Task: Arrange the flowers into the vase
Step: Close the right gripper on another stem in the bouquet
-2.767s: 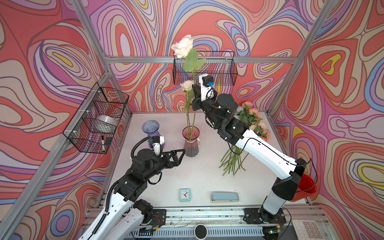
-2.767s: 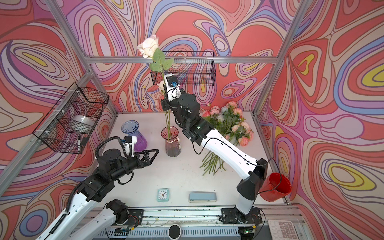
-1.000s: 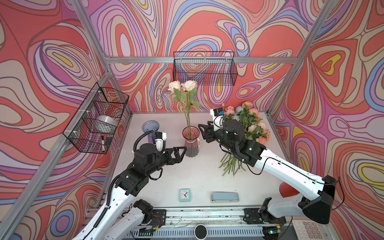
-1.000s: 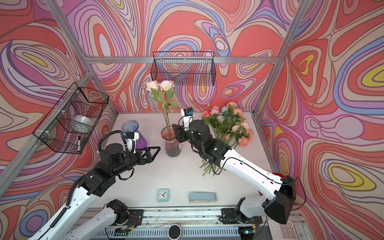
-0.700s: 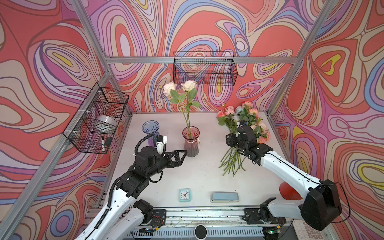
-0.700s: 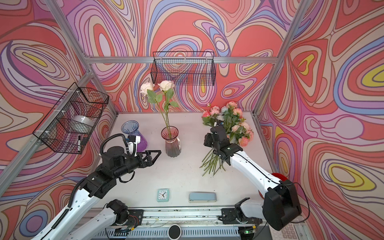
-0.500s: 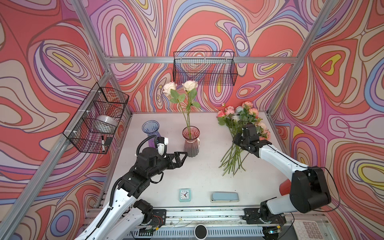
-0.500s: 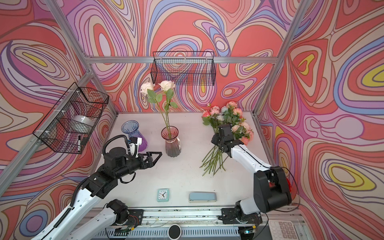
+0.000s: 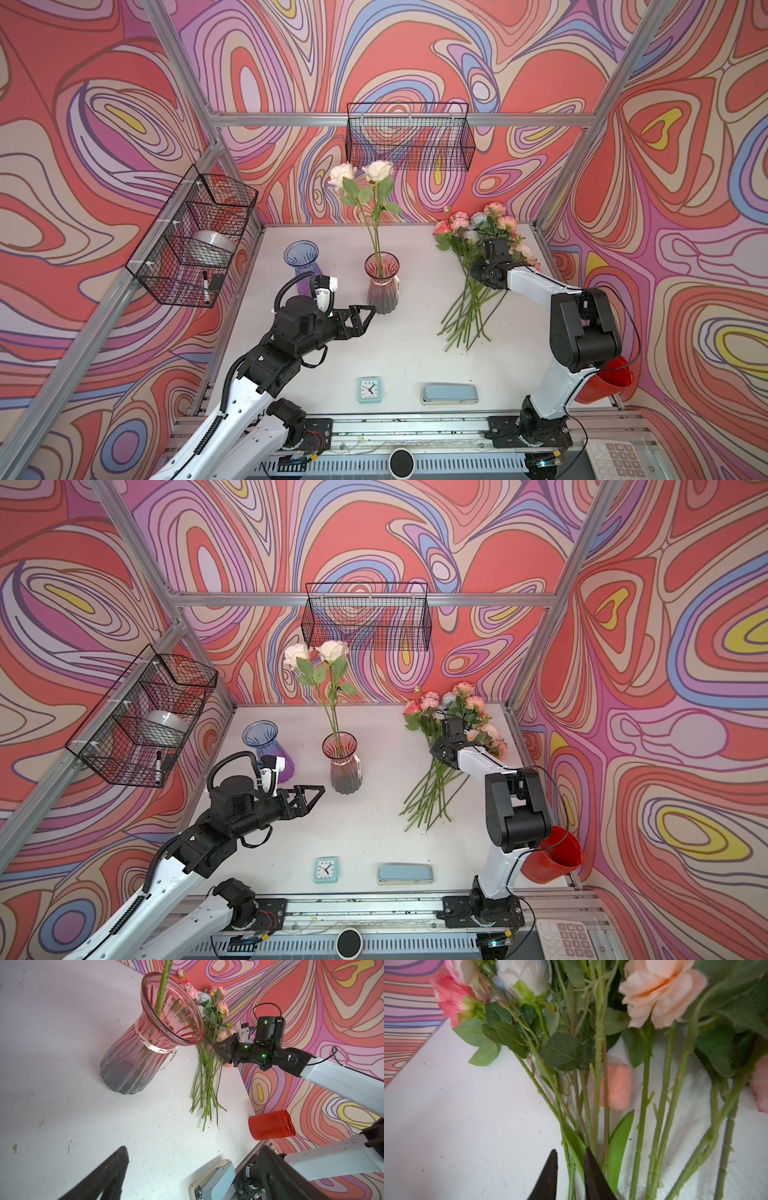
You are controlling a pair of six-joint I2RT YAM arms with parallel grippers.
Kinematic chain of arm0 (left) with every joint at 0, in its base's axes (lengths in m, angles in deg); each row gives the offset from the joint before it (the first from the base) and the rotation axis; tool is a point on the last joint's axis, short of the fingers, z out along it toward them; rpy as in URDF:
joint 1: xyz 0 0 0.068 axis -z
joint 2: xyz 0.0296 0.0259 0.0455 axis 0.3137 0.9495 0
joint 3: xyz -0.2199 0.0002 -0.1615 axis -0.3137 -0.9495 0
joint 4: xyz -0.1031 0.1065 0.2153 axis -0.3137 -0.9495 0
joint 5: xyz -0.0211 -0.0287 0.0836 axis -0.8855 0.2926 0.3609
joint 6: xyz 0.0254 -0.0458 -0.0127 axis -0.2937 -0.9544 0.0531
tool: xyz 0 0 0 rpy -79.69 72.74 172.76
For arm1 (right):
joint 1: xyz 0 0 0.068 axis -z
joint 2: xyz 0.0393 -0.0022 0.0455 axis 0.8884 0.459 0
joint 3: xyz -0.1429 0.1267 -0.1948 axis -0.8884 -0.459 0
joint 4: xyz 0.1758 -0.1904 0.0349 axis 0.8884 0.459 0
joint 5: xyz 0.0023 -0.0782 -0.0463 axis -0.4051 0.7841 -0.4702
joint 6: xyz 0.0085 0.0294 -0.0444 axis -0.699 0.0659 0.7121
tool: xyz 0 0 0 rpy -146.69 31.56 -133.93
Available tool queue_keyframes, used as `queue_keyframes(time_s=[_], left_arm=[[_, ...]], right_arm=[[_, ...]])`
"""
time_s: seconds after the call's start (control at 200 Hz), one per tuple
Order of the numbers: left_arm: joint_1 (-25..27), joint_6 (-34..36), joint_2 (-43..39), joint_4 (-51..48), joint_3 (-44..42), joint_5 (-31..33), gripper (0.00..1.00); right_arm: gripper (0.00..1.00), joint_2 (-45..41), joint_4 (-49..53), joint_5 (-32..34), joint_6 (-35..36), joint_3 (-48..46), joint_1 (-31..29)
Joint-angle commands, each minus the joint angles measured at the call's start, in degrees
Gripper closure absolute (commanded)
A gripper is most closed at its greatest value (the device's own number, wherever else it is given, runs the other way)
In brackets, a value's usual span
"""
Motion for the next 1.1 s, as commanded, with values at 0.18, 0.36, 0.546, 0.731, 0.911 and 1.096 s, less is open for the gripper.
queue_keyframes(time_s=[0.18, 0.36, 0.546, 0.731, 0.911, 1.096], left_arm=[[0.2, -0.4, 0.6, 1.7, -0.9, 0.3, 0.01], [0.2, -0.4, 0.5, 1.8, -0.8, 0.5, 0.02], [0.2, -0.5, 0.4, 1.5, -0.5, 0.2, 0.01], [0.2, -0.7, 0.5, 1.8, -0.2, -0.4, 0.01], [0.2, -0.9, 1.2, 2.1, 0.5, -1.2, 0.01], [0.3, -1.3, 1.7, 2.7, 1.2, -2.0, 0.01]], right_arm=[[0.79, 4.0, -0.1, 1.0, 0.5, 1.0, 0.7], [0.84, 5.3, 0.3, 1.0, 0.4, 1.2, 1.0], [0.95, 3.8, 0.2, 0.8, 1.5, 0.9, 1.1], [1.00, -3.0, -1.0, 1.4, 3.9, -2.1, 1.2], [1.00, -11.9, -2.2, -0.5, 5.0, -6.1, 1.0], [1.00, -21.4, -4.3, -3.7, 5.2, -11.3, 0.6]])
